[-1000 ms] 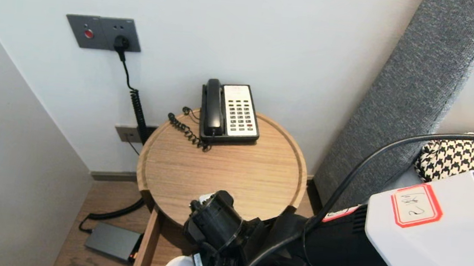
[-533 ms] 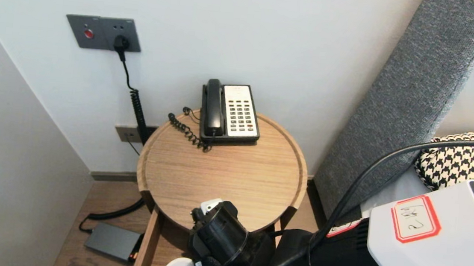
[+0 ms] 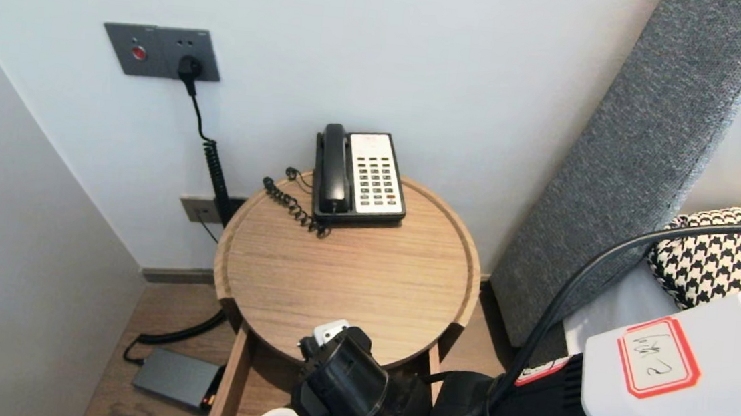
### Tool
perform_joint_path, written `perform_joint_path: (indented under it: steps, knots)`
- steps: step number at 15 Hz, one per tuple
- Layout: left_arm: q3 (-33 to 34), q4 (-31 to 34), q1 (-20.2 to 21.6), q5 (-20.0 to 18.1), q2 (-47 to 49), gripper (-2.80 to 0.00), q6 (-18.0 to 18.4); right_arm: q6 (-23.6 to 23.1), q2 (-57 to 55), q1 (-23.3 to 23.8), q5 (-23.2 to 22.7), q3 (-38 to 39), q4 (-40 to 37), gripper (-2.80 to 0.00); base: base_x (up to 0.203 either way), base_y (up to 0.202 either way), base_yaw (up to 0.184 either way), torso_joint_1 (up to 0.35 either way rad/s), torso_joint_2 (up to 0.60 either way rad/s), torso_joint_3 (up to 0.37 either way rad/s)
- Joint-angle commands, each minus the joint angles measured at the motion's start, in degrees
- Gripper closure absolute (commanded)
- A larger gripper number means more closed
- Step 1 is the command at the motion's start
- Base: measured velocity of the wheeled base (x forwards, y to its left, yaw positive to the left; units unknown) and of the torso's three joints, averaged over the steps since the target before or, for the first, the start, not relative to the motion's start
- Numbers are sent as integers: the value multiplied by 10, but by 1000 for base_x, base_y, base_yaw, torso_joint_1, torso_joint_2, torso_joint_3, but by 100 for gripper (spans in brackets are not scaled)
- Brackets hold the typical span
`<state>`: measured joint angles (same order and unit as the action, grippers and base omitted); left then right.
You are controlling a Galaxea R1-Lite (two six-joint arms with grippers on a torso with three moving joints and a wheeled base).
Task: Put the remote controls on the table in the drawer one by one
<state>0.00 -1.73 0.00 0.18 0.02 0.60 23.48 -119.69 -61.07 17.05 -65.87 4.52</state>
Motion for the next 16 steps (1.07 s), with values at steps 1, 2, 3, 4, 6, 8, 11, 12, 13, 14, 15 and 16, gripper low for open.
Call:
perform_joint_path:
  steps: [1,2,3,4,6,8,11,12,13,14,15,16]
  knots:
    - [7,0,0,1,-1,0,0,2,1,3,6,2,5,0,0,0,0,0,0,0]
    - [7,0,0,0,-1,0,0,-2,0,3,11,6,18,0,0,0,0,0,0,0]
    - [7,0,0,1,-1,0,0,-5,-3,2,16,7,27,0,0,0,0,0,0,0]
    - [7,0,0,1,-1,0,0,-8,-5,2,22,7,32,0,0,0,0,0,0,0]
    - [7,0,0,1,-1,0,0,-10,-8,1,25,4,32,0,0,0,0,0,0,0]
    - [7,0,0,0,-1,0,0,-15,-7,4,25,3,32,0,0,0,0,0,0,0]
    - [7,0,0,1,-1,0,0,-16,-13,6,26,7,32,0,0,0,0,0,0,0]
    - [7,0,0,1,-1,0,0,-17,-16,6,26,6,32,0,0,0,0,0,0,0]
    - [7,0,0,1,-1,0,0,-17,-21,6,26,5,32,0,0,0,0,0,0,0]
    - [7,0,0,1,-1,0,0,-18,-23,6,26,5,32,0,0,0,0,0,0,0]
    - [7,0,0,0,-1,0,0,-18,-26,6,26,5,32,0,0,0,0,0,0,0]
    - [7,0,0,1,-1,0,0,-18,-28,6,27,4,32,0,0,0,0,0,0,0]
